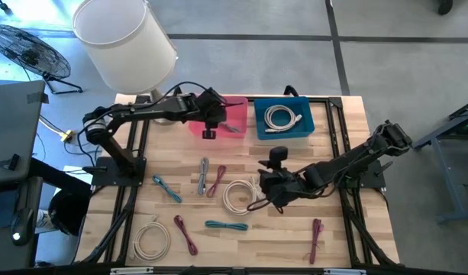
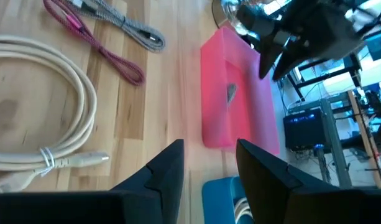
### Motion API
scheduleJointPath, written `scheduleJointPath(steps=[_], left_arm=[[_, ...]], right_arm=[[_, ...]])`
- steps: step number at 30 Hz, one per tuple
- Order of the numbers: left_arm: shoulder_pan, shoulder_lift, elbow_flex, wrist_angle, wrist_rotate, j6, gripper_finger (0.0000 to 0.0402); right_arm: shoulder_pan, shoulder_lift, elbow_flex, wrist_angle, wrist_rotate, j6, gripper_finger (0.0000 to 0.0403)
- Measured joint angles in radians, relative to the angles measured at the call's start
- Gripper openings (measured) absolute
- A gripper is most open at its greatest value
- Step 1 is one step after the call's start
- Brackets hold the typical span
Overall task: Pick & Place USB Port
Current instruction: Put the black and white charger cable into the red bin
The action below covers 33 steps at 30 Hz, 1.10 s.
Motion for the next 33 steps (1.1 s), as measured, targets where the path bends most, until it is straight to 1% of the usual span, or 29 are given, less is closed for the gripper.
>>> scheduleJointPath(steps=[5,8,11,13,17,19,22,27,33], left_arm=[[0.0,-0.078,0.0,-0.08,0.055,-0.015,0.0126],[0.0,-0.142,0.04,-0.246,0.117,-0.086,0.0126],[-0.007,-0.188,0.097,-0.456,0.21,-0.218,0.0126],[-0.022,-0.212,0.114,-0.578,0.242,-0.312,0.0126],[-0.096,-0.232,0.115,-0.716,0.228,-0.526,0.0127],[-0.141,-0.232,0.104,-0.754,0.205,-0.646,0.0127],[-0.215,-0.231,0.065,-0.749,0.171,-0.8,0.0127],[-0.329,-0.217,-0.031,-0.706,0.175,-0.976,0.0127],[-0.444,-0.217,-0.18,-0.481,0.176,-1.225,0.0127]], right_arm=[[0.0,0.0,0.0,-0.043,0.007,0.035,0.0138],[0.0,0.0,0.0,-0.062,0.006,0.054,0.0138],[0.0,0.0,0.0,-0.065,0.007,0.064,0.0138],[0.0,0.0,0.0,-0.065,0.007,0.064,0.0138],[0.0,0.0,0.0,-0.065,0.002,0.065,0.0138],[0.0,0.0,0.0,-0.065,-0.002,0.065,0.0138],[0.0,0.0,0.0,-0.065,-0.019,0.065,0.0138],[0.0,0.0,0.0,-0.066,-0.072,0.06,0.0138],[0.0,0.0,0.0,-0.073,-0.088,0.039,0.0138]])
